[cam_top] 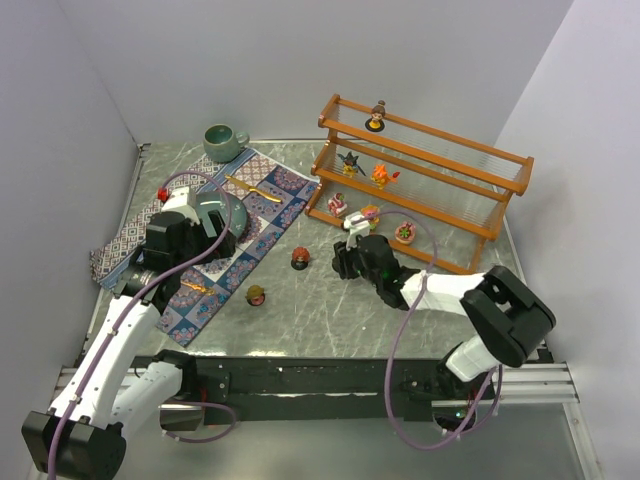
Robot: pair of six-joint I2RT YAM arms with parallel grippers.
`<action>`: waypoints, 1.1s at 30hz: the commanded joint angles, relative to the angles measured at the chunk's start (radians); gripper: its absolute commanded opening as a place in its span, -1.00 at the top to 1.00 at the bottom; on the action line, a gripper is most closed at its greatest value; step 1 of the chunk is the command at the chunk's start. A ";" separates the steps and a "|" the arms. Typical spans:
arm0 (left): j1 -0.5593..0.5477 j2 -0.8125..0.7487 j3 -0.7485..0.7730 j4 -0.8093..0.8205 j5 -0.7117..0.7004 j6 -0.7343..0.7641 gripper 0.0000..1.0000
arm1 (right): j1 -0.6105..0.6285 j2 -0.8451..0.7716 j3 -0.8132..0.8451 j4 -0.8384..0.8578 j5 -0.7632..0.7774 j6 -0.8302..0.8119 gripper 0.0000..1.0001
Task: Place and organize the plastic toys onto the shelf
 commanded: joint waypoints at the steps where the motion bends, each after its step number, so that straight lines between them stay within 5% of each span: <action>1: 0.005 -0.012 0.002 0.021 0.008 0.023 -0.94 | 0.012 -0.127 0.076 -0.076 0.014 -0.024 0.58; 18: 0.005 -0.020 -0.002 0.027 0.010 0.023 -0.94 | -0.070 -0.328 0.536 -0.681 -0.007 -0.116 0.59; 33: 0.005 0.000 -0.002 0.030 0.016 0.024 -0.94 | -0.315 -0.212 0.930 -0.837 -0.110 -0.182 0.59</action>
